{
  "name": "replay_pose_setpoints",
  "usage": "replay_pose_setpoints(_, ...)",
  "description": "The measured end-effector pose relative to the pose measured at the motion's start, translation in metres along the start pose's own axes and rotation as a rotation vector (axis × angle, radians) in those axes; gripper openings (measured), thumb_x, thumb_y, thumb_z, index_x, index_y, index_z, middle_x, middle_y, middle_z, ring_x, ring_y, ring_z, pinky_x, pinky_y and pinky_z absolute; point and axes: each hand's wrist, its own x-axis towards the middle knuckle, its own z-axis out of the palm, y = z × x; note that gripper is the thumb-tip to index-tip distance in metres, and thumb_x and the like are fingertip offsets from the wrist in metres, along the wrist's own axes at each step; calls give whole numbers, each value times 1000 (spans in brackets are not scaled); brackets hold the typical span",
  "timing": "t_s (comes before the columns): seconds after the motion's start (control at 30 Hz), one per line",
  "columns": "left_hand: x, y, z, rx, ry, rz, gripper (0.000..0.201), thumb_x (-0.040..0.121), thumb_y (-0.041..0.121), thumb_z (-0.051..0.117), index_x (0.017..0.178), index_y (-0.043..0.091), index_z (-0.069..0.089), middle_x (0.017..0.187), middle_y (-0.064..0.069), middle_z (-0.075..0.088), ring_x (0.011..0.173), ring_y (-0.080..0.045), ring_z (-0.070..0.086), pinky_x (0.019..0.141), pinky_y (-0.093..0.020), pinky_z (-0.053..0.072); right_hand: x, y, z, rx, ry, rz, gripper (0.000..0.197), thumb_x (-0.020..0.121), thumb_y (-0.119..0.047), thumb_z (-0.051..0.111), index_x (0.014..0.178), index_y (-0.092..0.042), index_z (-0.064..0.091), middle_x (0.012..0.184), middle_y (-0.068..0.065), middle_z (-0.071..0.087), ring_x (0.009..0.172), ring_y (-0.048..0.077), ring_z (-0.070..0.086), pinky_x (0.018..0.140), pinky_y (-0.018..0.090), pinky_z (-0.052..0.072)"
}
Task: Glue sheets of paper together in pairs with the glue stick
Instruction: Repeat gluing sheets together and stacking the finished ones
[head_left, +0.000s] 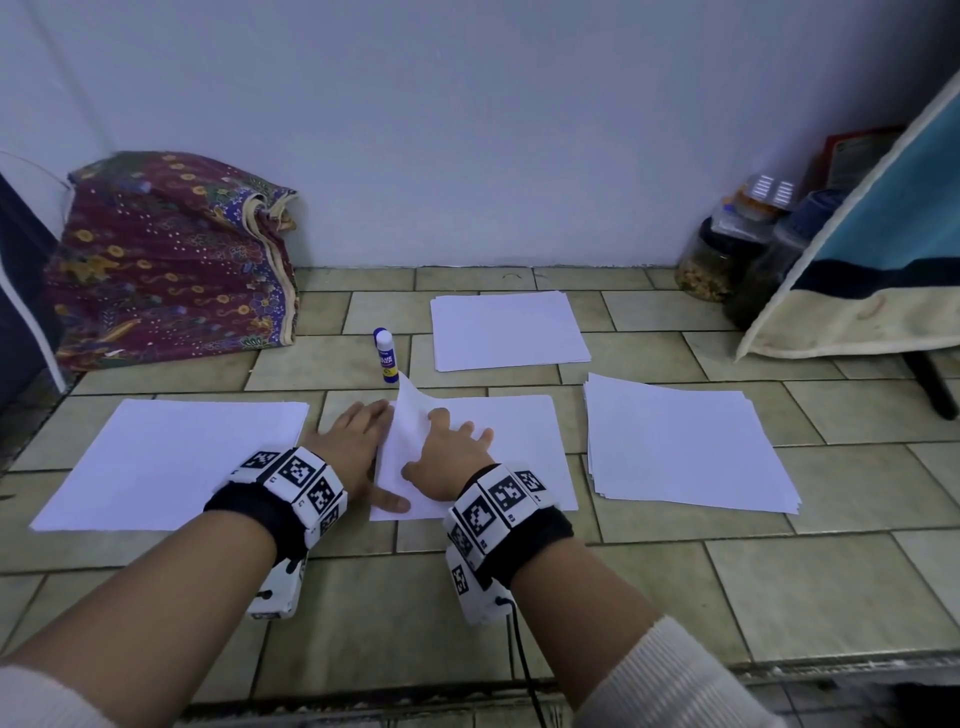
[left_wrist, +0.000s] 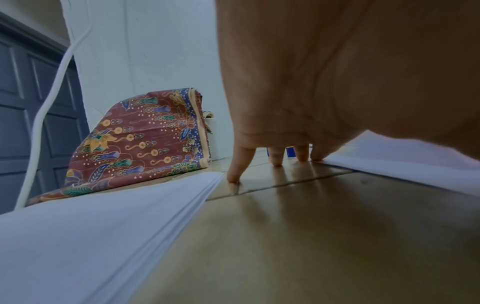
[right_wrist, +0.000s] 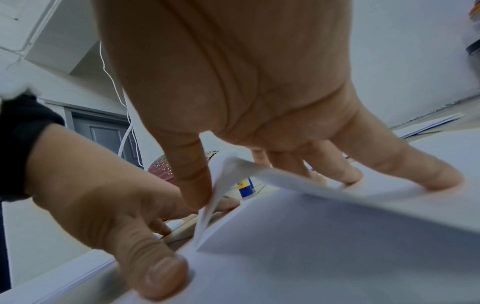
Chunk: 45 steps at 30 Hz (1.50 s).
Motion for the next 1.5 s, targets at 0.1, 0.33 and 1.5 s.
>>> replay_pose_setpoints(0.1,-2,0,-1,-5,-13,12,135,59,66,77,153,24,-9,158,9,-8,148,-17,-3,113,-53,25,1,1,-1,-41,-23,-13,66,89,-36,53,142,-8,24,140,20,40,138,35,22,114,52,8)
replay_pose_setpoints(0.33,-10,-2,-2,17,-31,-92,144,57,54,85,151,7,-15,158,-1,-23,148,-19,-6,120,-37,11,17,3,11,-43,-74,31,65,84,-38,54,140,-16,29,143,22,35,140,39,12,110,61,15)
replay_pose_setpoints(1.5,-6,13,-15,227,-53,-42,127,68,63,73,152,15,-8,160,4,-12,147,-24,-17,116,-59,9,2,-22,-1,-235,-81,-28,79,94,-17,50,151,-19,-5,158,9,-11,145,37,-6,105,68,21)
